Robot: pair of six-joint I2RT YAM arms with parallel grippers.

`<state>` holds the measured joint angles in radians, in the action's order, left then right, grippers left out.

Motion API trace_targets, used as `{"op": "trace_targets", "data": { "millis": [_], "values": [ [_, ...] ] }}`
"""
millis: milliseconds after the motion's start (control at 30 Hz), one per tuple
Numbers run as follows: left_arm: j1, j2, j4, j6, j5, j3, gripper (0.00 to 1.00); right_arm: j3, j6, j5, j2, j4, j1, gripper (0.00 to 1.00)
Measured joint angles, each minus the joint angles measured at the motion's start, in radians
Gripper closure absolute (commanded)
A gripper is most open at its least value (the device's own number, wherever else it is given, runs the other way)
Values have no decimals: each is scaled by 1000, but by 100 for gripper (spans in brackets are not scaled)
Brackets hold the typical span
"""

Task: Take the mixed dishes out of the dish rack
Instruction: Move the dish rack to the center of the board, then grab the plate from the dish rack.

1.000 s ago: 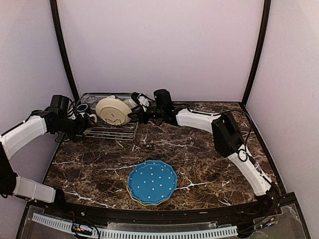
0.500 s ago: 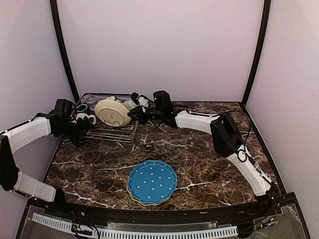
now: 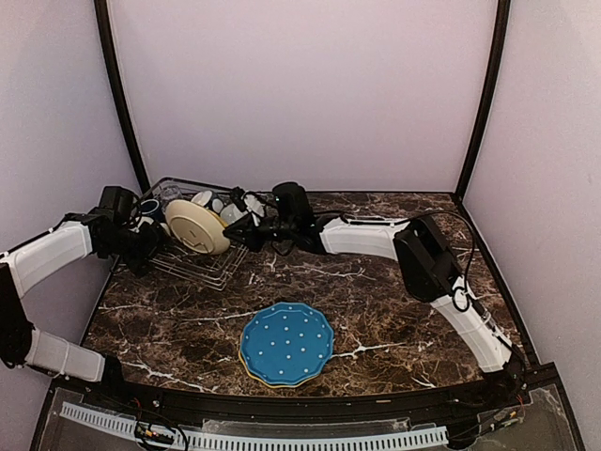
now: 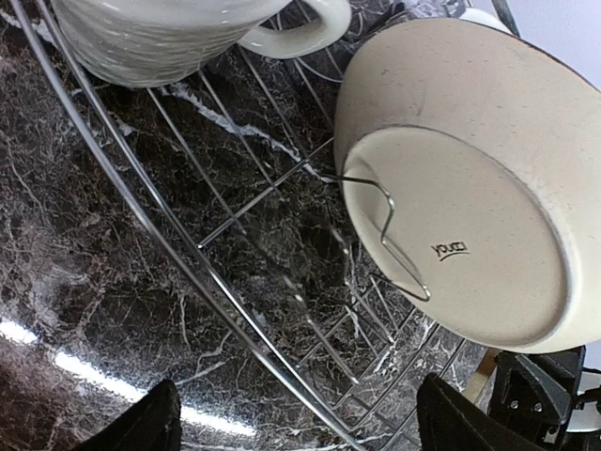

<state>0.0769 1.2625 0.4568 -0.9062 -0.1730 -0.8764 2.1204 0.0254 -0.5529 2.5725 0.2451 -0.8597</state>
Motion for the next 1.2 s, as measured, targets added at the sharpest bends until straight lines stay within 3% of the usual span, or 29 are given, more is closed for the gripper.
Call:
{"op": "trace_targets", "data": {
  "millis": [67,200,400,667,767,967,1200],
  "values": [
    [0,-22,7,24,8,0,16,12,3,0,1,-19,-15,82],
    [0,-60,8,90,6,0,17,15,17,17,1,-19,-47,76],
    [0,-55,16,208,5,-68,26,33,21,41,10,-23,-57,75],
    [5,70,9,303,-39,-171,32,167,20,21,93,-24,-63,73],
    [18,120,10,325,-57,-192,33,226,18,14,135,-14,-66,77],
    [40,166,20,358,-77,-220,32,259,21,-20,161,9,-60,100],
    [42,174,62,388,-97,-221,29,212,91,-110,144,62,-59,100]
  ]
}}
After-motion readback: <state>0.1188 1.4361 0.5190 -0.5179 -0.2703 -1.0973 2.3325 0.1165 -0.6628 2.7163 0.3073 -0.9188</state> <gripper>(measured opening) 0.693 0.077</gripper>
